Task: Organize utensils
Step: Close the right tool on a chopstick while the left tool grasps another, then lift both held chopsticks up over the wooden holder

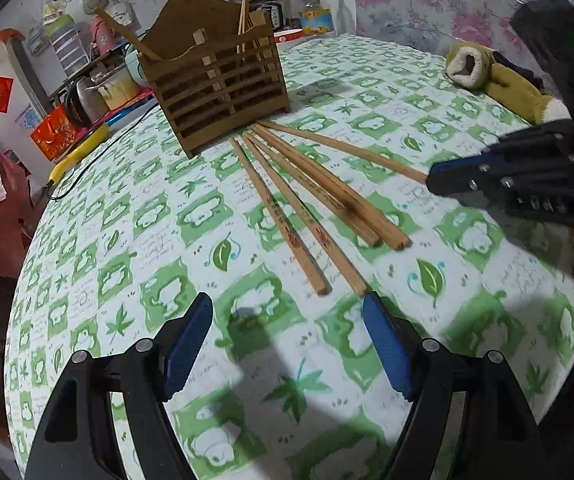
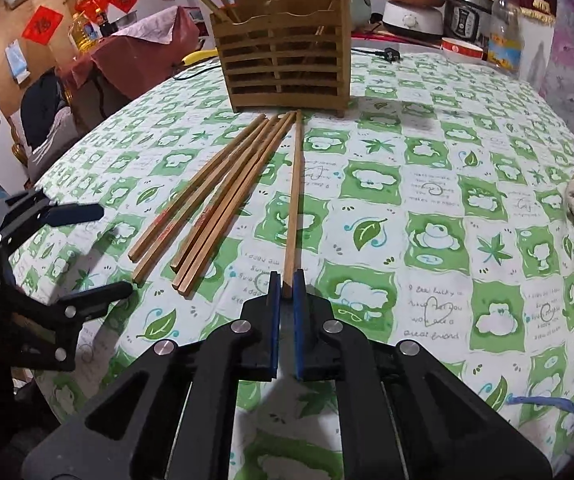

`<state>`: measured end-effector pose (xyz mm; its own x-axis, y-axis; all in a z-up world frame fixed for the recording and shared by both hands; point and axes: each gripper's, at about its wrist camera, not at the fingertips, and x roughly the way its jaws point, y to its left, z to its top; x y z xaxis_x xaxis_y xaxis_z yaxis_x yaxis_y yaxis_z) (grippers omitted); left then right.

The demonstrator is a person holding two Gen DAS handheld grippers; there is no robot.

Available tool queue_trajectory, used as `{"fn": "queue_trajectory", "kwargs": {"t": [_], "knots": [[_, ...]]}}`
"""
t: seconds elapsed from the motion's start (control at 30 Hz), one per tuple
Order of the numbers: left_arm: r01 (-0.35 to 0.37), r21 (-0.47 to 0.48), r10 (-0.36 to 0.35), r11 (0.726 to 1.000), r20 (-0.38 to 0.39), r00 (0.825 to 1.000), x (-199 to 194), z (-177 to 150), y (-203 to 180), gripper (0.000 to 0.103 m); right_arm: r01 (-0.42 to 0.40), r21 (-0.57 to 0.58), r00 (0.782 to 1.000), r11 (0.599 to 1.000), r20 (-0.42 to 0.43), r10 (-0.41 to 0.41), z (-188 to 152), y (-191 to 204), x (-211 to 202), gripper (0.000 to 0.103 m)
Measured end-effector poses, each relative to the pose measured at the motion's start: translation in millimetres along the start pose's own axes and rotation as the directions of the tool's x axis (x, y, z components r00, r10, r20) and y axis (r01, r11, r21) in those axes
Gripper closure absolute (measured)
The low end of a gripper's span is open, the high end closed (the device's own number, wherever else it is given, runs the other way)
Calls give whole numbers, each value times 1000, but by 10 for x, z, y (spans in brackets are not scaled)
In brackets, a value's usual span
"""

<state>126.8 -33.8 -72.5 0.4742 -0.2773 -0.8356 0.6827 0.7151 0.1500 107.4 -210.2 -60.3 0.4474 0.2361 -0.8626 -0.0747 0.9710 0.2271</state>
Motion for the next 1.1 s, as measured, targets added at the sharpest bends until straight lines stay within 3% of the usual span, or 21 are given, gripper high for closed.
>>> {"fn": "queue_trajectory", "kwargs": {"t": [0.1, 0.17, 0.23, 0.37, 0.53, 0.57, 0.6, 0.67, 0.77, 0.87, 1.1], "knots": [[5, -29, -5, 1000, -9, 1000, 50, 44, 87, 30, 16, -14, 1000, 1000, 3, -16, -4, 23, -1, 94], [17, -64, -18, 998, -15, 1000, 65, 45, 174, 43, 22, -17, 1000, 1000, 4, -22, -2, 27, -2, 92], [40, -114, -42, 993, -18, 999, 71, 28, 281, 65, 20, -17, 1000, 1000, 2, -20, -1, 26, 4, 92], [44, -126, -47, 991, -24, 999, 90, 58, 271, 71, 19, -16, 1000, 1000, -5, -20, 3, 24, 19, 92], [-49, -44, 48, 998, -11, 999, 98, 102, 76, 72, 25, -28, 1000, 999, -6, -25, 1, 41, 28, 96], [-34, -48, 34, 998, -10, 999, 98, 99, 88, 80, 30, -33, 1000, 999, 2, -30, -2, 51, 20, 96], [-5, -55, 5, 998, -10, 1000, 94, 92, 101, 96, 39, -36, 999, 999, 15, -39, -4, 60, 5, 96], [-44, -72, 45, 996, 11, 999, 44, 75, 126, 96, 64, -45, 995, 997, 75, -61, -26, 87, -90, 96], [-7, -108, 15, 994, 70, 997, -137, 39, 171, 97, 74, -44, 987, 996, 144, -67, -48, 92, -224, 97], [-24, -122, 40, 992, 137, 990, -392, 88, 181, 97, 69, -28, 978, 997, 199, -62, -4, 71, -374, 97], [-44, -142, 84, 989, 289, 954, -996, 551, 293, 97, 68, -22, 924, 997, 379, -55, 462, 94, -1014, 97]]}}
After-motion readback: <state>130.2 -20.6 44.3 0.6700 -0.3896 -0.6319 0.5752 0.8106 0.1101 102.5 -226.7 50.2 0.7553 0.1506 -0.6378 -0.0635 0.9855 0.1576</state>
